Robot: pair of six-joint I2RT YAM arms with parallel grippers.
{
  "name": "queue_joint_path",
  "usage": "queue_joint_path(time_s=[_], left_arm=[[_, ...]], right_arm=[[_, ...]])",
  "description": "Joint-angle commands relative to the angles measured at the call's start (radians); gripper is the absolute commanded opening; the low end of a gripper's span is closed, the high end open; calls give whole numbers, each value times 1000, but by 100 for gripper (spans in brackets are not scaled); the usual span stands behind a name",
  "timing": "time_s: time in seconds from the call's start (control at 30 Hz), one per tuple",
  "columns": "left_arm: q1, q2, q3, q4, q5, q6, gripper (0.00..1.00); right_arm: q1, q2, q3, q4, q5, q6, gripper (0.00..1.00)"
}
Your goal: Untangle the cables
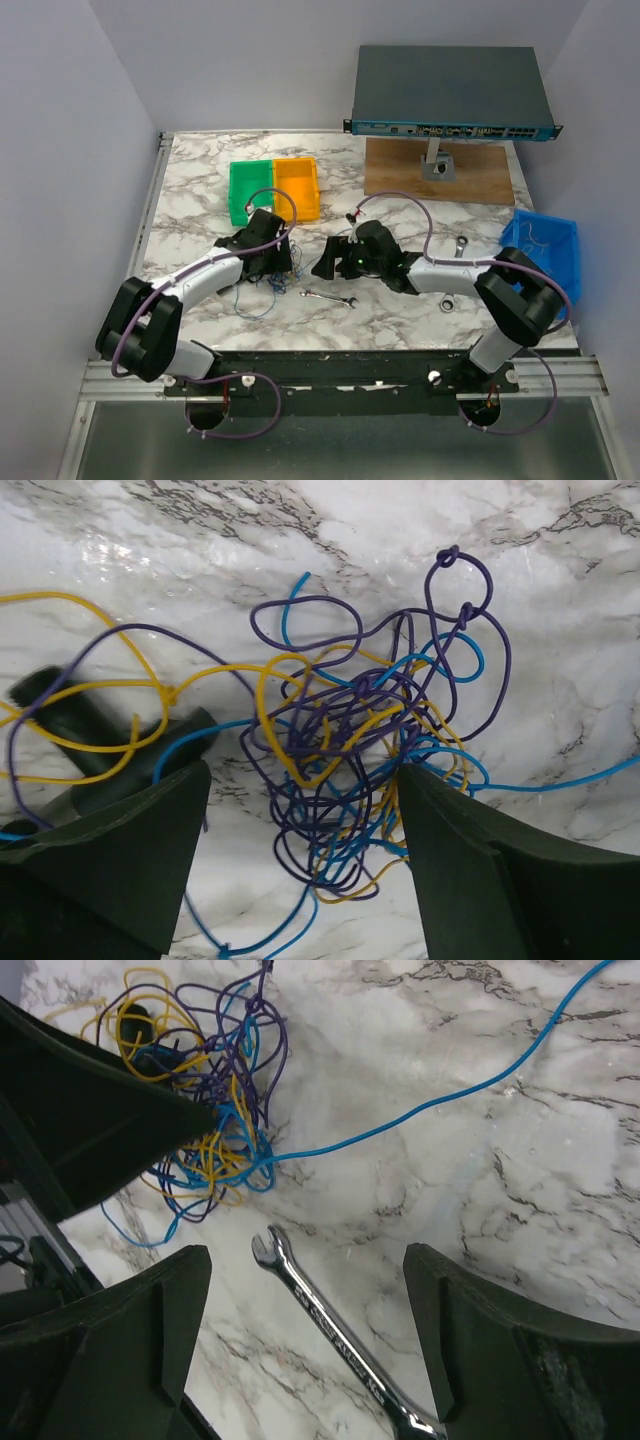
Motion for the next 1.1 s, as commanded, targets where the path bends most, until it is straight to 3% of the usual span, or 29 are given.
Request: queue_joint_path(time_s=[0.0, 0.07, 0.17, 0.23, 0.33, 0.57, 0.67, 0.73, 1.0, 1.07], left_arm=[[7, 63, 23, 76, 55, 23, 71], [22, 90, 21, 106, 91, 23, 62], [51, 108, 3, 160, 140, 15, 40], [68, 92, -23, 204, 169, 15, 33], [78, 45, -58, 244, 216, 18, 19], [78, -34, -75, 243, 293, 14, 9], [77, -72, -74, 245, 295, 22, 4], [78, -101, -78, 269, 314, 30, 0], [77, -171, -133, 362, 229, 54, 0], [78, -179, -150, 373, 189, 74, 0]], right_arm=[[3, 95, 33, 202, 34, 170, 85], [3, 141, 39, 254, 65, 220, 84], [5, 218, 80, 279, 86, 256, 78], [6, 255, 112, 288, 80, 254, 75], [10, 283, 146, 288, 71, 238, 62], [11, 230, 116, 300, 96, 213, 70], [11, 195, 65, 339, 121, 217, 82], [11, 202, 76, 340, 120, 220, 79], [12, 146, 35, 335, 206, 260, 12], [11, 120, 19, 316, 250, 262, 1]])
